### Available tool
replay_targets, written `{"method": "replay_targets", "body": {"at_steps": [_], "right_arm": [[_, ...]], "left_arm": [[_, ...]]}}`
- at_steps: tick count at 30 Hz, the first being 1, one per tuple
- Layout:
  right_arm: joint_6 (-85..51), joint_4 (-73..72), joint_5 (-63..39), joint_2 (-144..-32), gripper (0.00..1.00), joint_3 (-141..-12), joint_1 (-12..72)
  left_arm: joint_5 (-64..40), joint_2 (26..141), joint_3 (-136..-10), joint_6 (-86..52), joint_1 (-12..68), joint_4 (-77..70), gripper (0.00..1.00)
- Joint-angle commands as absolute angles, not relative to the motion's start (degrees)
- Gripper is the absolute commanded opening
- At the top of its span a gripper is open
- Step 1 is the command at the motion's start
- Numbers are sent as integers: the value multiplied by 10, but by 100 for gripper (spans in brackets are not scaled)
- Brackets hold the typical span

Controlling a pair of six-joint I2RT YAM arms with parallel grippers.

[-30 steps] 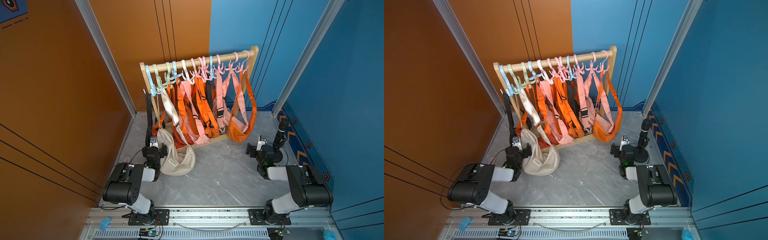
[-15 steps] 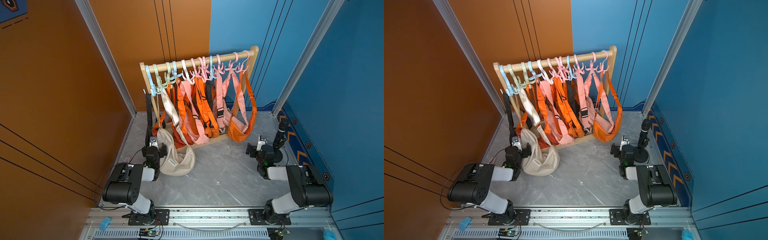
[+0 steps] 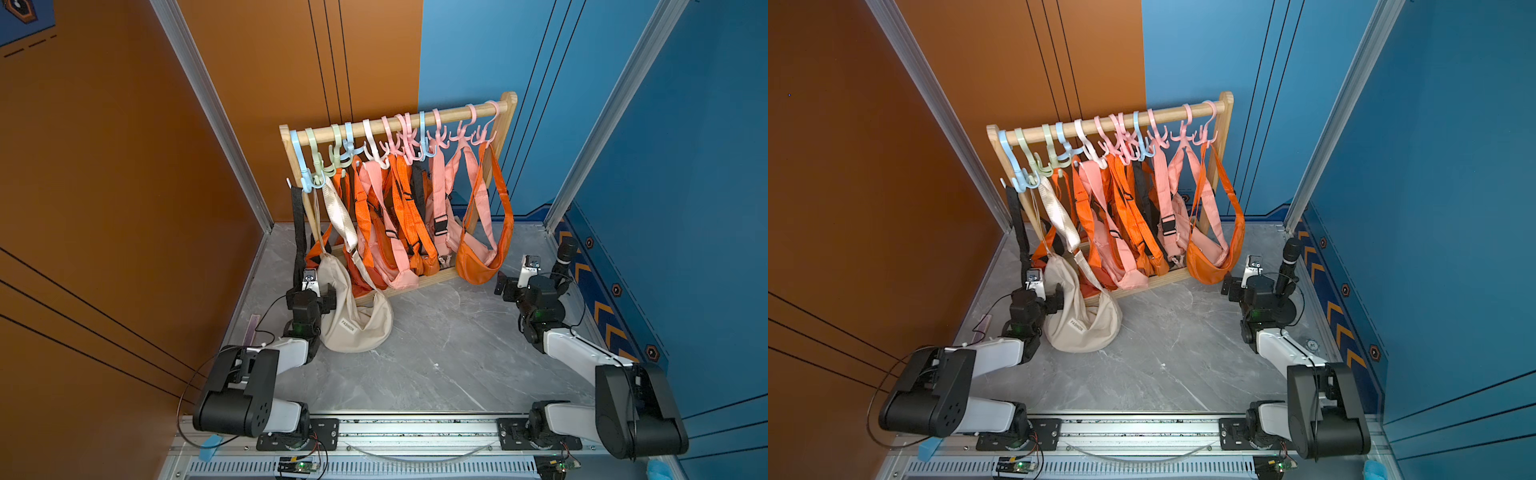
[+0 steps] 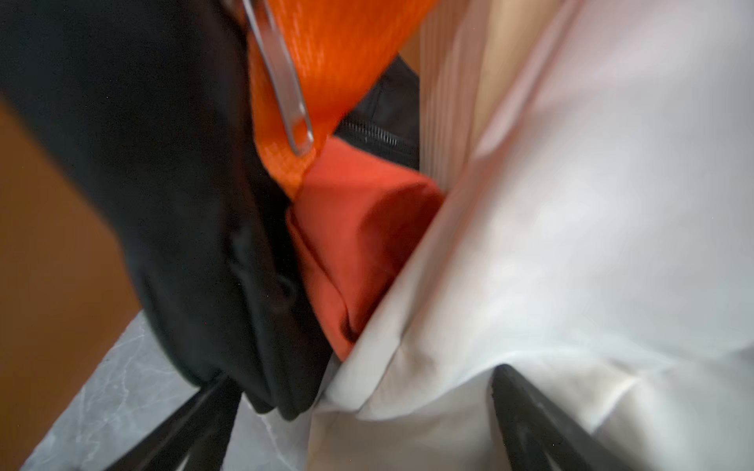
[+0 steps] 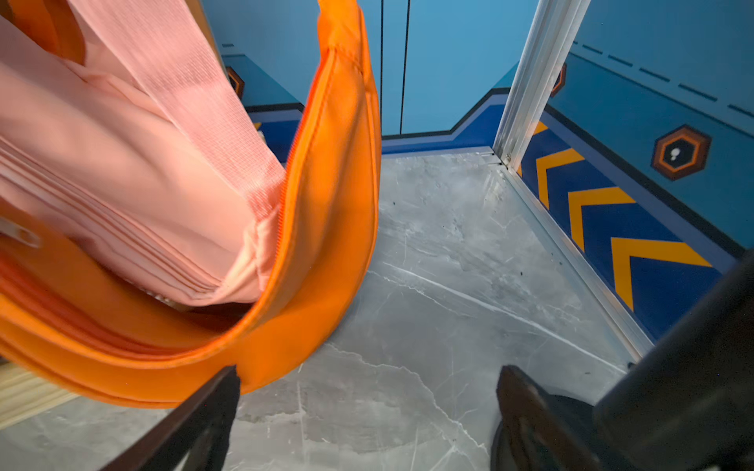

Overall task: Take the bag off the hook
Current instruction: Move the clothesline to the center of the board.

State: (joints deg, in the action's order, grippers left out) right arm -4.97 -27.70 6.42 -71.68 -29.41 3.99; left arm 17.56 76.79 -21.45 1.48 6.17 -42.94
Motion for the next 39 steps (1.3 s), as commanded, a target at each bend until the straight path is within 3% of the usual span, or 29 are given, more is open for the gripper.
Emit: {"method": "replay_targets", "body": {"at_steps": [1, 7, 11, 21, 26, 31, 36, 39], "right_arm": [[-67, -166, 74, -666, 100, -320, 61], [-68, -76, 86, -587, 100, -354, 107], [-77, -26, 40, -517, 100, -360, 131], [-119, 117, -15, -406, 100, -403, 155], [-127, 172, -34, -386, 100, -430, 156], [-143, 188, -60, -384, 100, -454, 156], [-157, 182, -89, -394, 100, -471, 158], [-164, 174, -100, -408, 100, -479, 164]], "left_arm": [[201, 686, -245, -15, 62, -316, 98], [185, 517, -263, -80, 66, -140, 98], [136, 404, -286, -126, 68, -23, 98], [-4, 204, -314, -198, 132, 103, 96], [8, 213, -341, -173, 225, 123, 89], [185, 297, -412, -142, 330, 157, 88], [287, 366, -460, -149, 333, 126, 71], [273, 385, -450, -144, 307, 52, 64]]}}
